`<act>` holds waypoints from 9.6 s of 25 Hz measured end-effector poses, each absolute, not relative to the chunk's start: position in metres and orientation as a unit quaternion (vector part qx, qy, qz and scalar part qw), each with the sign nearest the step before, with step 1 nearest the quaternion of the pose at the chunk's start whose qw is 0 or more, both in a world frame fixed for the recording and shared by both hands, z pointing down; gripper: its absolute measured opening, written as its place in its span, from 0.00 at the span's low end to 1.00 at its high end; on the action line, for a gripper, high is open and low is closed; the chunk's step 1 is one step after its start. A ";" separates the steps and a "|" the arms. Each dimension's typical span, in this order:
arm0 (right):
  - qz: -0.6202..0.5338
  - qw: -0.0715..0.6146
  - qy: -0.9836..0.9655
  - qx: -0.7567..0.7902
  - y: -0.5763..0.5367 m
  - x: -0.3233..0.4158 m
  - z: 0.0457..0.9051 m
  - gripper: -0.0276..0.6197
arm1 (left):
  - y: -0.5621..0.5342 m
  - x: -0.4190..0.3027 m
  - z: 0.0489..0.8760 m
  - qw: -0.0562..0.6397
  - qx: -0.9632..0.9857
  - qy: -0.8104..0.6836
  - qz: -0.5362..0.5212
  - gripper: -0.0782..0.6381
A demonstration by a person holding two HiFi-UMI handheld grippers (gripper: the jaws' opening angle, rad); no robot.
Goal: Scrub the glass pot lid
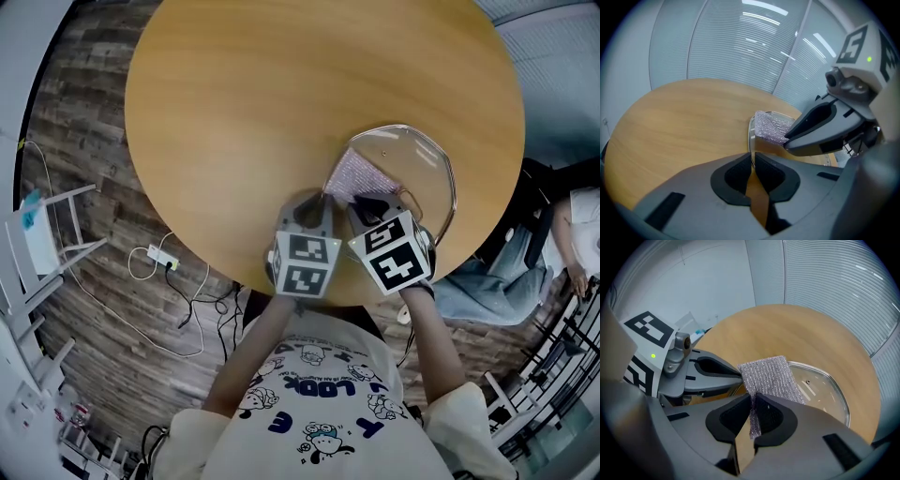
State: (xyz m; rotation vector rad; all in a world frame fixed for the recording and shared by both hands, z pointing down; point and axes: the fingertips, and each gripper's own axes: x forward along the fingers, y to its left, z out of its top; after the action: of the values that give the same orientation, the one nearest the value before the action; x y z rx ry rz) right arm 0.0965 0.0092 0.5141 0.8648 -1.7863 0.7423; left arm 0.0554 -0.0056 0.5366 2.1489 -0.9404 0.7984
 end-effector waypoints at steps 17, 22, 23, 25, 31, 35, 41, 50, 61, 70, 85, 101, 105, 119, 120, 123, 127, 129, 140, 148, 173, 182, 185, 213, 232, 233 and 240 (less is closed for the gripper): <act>0.330 0.506 -0.721 0.340 -0.008 0.093 0.519 0.11 | -0.005 0.058 0.537 0.335 0.817 -0.359 0.304 0.16; 0.329 0.515 -0.717 0.336 -0.011 0.092 0.520 0.11 | -0.006 0.058 0.536 0.329 0.818 -0.357 0.309 0.16; 0.329 0.516 -0.717 0.335 -0.011 0.093 0.520 0.11 | -0.005 0.059 0.536 0.328 0.818 -0.357 0.310 0.16; 0.329 0.518 -0.716 0.333 -0.010 0.093 0.519 0.11 | -0.004 0.059 0.536 0.327 0.818 -0.357 0.311 0.16; 0.319 0.524 -0.716 0.333 -0.018 0.097 0.521 0.11 | -0.003 0.060 0.536 0.325 0.818 -0.357 0.313 0.16; 0.316 0.528 -0.714 0.334 -0.025 0.098 0.523 0.11 | -0.005 0.060 0.538 0.326 0.817 -0.359 0.313 0.16; 0.309 0.536 -0.710 0.337 -0.032 0.107 0.523 0.11 | -0.002 0.061 0.538 0.330 0.816 -0.357 0.312 0.16; 0.309 0.538 -0.705 0.345 -0.042 0.117 0.520 0.11 | -0.003 0.060 0.536 0.334 0.816 -0.357 0.309 0.16; 0.311 0.536 -0.691 0.372 -0.055 0.142 0.519 0.11 | -0.004 0.059 0.537 0.334 0.816 -0.356 0.310 0.16; 0.318 0.533 -0.682 0.387 -0.059 0.155 0.520 0.11 | -0.004 0.055 0.539 0.336 0.814 -0.356 0.312 0.16; 0.334 0.526 -0.660 0.419 -0.060 0.186 0.519 0.11 | -0.005 0.054 0.539 0.342 0.814 -0.356 0.307 0.16; 0.340 0.523 -0.637 0.453 -0.058 0.223 0.516 0.11 | -0.005 0.055 0.540 0.344 0.812 -0.360 0.305 0.16; 0.347 0.518 -0.634 0.458 -0.055 0.229 0.518 0.11 | -0.005 0.054 0.540 0.345 0.810 -0.362 0.305 0.16; 0.348 0.515 -0.626 0.472 -0.047 0.242 0.516 0.11 | -0.005 0.055 0.541 0.345 0.807 -0.370 0.304 0.16; 0.348 0.515 -0.625 0.473 -0.046 0.243 0.515 0.11 | -0.004 0.055 0.540 0.346 0.807 -0.370 0.304 0.16; 0.350 0.514 -0.622 0.476 -0.043 0.245 0.515 0.11 | -0.004 0.054 0.540 0.350 0.805 -0.369 0.304 0.16; 0.353 0.512 -0.619 0.480 -0.040 0.248 0.515 0.11 | -0.006 0.054 0.540 0.349 0.806 -0.371 0.301 0.16; 0.355 0.511 -0.617 0.482 -0.038 0.250 0.515 0.11 | -0.005 0.054 0.540 0.349 0.806 -0.371 0.301 0.16; 0.355 0.516 -0.608 0.489 -0.023 0.258 0.514 0.11 | -0.006 0.052 0.540 0.350 0.804 -0.376 0.299 0.16; 0.354 0.516 -0.606 0.491 -0.014 0.264 0.515 0.11 | -0.006 0.054 0.541 0.346 0.804 -0.380 0.301 0.16; 0.364 0.514 -0.597 0.497 0.027 0.271 0.517 0.11 | -0.010 0.049 0.545 0.334 0.801 -0.395 0.301 0.16; 0.363 0.518 -0.592 0.499 0.044 0.272 0.518 0.11 | -0.010 0.049 0.544 0.341 0.798 -0.397 0.300 0.16; 0.361 0.523 -0.590 0.498 0.050 0.271 0.519 0.11 | -0.010 0.049 0.545 0.343 0.797 -0.397 0.299 0.16; 0.382 0.528 -0.576 0.493 0.105 0.245 0.526 0.11 | -0.014 0.048 0.546 0.344 0.802 -0.389 0.296 0.16; 0.395 0.538 -0.583 0.463 0.130 0.212 0.532 0.11 | -0.016 0.049 0.549 0.349 0.806 -0.382 0.288 0.16; 0.396 0.538 -0.584 0.461 0.130 0.210 0.532 0.11 | -0.016 0.049 0.549 0.349 0.807 -0.381 0.287 0.16; 0.400 0.537 -0.590 0.451 0.134 0.199 0.533 0.11 | -0.016 0.051 0.550 0.349 0.808 -0.378 0.286 0.16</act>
State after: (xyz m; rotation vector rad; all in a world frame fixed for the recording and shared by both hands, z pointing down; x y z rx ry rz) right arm 0.1989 0.1345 0.5330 1.0723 -1.4046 0.9521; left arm 0.0506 -0.0156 0.5497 2.0948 -0.9797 0.7413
